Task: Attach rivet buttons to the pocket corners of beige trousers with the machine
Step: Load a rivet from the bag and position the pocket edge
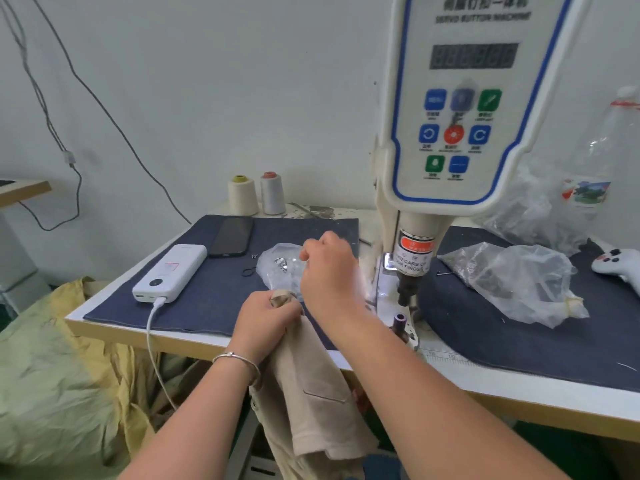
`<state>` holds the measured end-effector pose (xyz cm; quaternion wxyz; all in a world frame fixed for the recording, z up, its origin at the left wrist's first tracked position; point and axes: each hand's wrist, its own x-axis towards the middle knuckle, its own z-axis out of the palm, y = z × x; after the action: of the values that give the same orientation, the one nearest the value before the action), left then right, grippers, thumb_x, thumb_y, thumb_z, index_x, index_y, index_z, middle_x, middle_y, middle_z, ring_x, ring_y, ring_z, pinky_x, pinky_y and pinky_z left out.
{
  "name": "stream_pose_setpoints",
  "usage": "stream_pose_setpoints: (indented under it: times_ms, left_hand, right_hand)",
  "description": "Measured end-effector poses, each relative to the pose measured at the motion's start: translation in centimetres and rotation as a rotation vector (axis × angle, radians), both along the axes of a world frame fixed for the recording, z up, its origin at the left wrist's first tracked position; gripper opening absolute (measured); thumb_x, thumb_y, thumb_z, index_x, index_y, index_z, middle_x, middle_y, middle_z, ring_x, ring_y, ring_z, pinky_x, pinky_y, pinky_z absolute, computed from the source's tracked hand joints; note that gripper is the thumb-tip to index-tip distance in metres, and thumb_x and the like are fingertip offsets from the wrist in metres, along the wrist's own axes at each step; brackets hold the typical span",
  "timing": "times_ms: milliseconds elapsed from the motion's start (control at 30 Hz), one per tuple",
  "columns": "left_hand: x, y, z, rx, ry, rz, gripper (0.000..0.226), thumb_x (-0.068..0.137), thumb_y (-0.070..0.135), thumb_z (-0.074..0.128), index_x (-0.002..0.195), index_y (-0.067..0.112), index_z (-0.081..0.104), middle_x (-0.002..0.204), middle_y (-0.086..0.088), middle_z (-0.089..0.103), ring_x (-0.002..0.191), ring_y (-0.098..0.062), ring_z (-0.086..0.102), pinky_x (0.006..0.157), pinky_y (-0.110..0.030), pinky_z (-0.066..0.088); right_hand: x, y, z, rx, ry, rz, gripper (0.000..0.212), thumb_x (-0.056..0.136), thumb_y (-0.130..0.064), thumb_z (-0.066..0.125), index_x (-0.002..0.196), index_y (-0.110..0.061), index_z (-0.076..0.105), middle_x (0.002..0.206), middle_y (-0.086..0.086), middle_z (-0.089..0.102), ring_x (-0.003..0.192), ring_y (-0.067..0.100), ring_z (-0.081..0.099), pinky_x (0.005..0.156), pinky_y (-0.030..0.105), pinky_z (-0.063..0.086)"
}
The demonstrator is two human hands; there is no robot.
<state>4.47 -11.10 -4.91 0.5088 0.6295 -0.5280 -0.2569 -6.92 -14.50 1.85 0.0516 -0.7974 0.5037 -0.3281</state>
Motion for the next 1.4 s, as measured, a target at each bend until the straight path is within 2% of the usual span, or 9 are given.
stream_pose_setpoints:
  times_ms: [133,233,333,500,633,767,967,1233,1400]
  left_hand:
    - [0.1,0.0,0.1,-0.002,0.020,-0.008,0.037,0.066,0.027,0.061,0.039,0.025,0.036,0.045,0.013,0.027,0.048,-0.005,0.024,0.044,-0.019,0.022]
    - [0.3,-0.2,-0.1,-0.005,0.020,-0.007,0.051,0.077,0.015,0.069,0.040,0.026,0.036,0.045,0.013,0.028,0.047,-0.005,0.025,0.045,-0.017,0.024]
    - [0.5,-0.3,-0.4,0.003,0.022,0.001,0.055,0.080,0.005,0.067,0.041,0.026,0.034,0.047,0.012,0.028,0.049,-0.005,0.024,0.045,-0.019,0.023]
    - [0.4,0.0,-0.1,-0.009,0.049,-0.028,0.035,0.067,0.025,0.060,0.043,0.025,0.034,0.048,0.012,0.028,0.051,-0.005,0.023,0.047,-0.021,0.020]
    - [0.4,0.0,0.0,-0.014,0.060,-0.035,0.030,0.065,0.026,0.058,0.047,0.023,0.034,0.048,0.010,0.030,0.051,-0.006,0.024,0.047,-0.020,0.023]
    - [0.5,-0.2,-0.2,-0.012,0.071,-0.044,0.037,0.069,0.025,0.063,0.044,0.025,0.036,0.048,0.010,0.030,0.052,-0.007,0.025,0.049,-0.020,0.022]
    - [0.7,-0.3,-0.4,-0.004,0.055,-0.042,0.053,0.081,0.009,0.067,0.040,0.028,0.039,0.046,0.014,0.031,0.050,-0.005,0.026,0.047,-0.017,0.024]
    - [0.6,-0.2,-0.2,0.010,0.071,-0.031,0.054,0.081,0.006,0.067,0.041,0.027,0.037,0.047,0.011,0.031,0.051,-0.006,0.026,0.047,-0.017,0.024]
    - [0.5,-0.1,-0.1,0.014,0.067,-0.022,0.054,0.081,0.006,0.067,0.042,0.027,0.038,0.047,0.010,0.032,0.050,-0.006,0.026,0.046,-0.017,0.023]
  right_hand:
    - [3.4,-4.0,-0.5,0.049,0.507,-0.060,0.032,0.087,-0.016,0.050,0.116,-0.023,0.062,0.131,0.008,0.040,0.121,0.029,0.033,0.093,0.040,0.034]
    - [4.4,-5.9,-1.3,0.156,0.631,-0.027,0.040,0.088,-0.019,0.052,0.127,-0.022,0.057,0.136,0.009,0.040,0.127,0.029,0.030,0.099,0.045,0.031]
    - [5.3,-6.8,-1.8,0.074,0.707,0.046,0.035,0.091,-0.021,0.051,0.125,-0.025,0.059,0.131,0.007,0.044,0.124,0.028,0.034,0.095,0.042,0.032]
    - [5.9,-7.9,-2.0,-0.026,0.711,0.025,0.031,0.093,-0.018,0.050,0.122,-0.017,0.060,0.128,0.007,0.047,0.118,0.026,0.041,0.091,0.038,0.034]
    - [6.1,-8.3,-2.7,-0.032,0.753,-0.018,0.031,0.095,-0.020,0.047,0.122,-0.017,0.061,0.127,0.007,0.048,0.117,0.025,0.041,0.089,0.037,0.033]
    - [6.6,-8.4,-2.9,-0.045,0.716,-0.036,0.030,0.095,-0.018,0.048,0.122,-0.016,0.060,0.126,0.007,0.048,0.117,0.025,0.041,0.087,0.036,0.033]
    - [6.7,-8.5,-3.0,-0.007,0.691,-0.044,0.029,0.091,-0.018,0.053,0.119,-0.016,0.061,0.124,0.007,0.049,0.116,0.025,0.041,0.084,0.035,0.033]
    - [6.7,-8.3,-3.0,-0.030,0.713,-0.035,0.030,0.092,-0.020,0.053,0.121,-0.017,0.060,0.124,0.007,0.050,0.116,0.024,0.042,0.079,0.034,0.029]
    - [6.6,-8.1,-2.8,-0.035,0.739,-0.018,0.030,0.092,-0.019,0.053,0.122,-0.017,0.059,0.124,0.008,0.053,0.115,0.025,0.043,0.084,0.035,0.033]
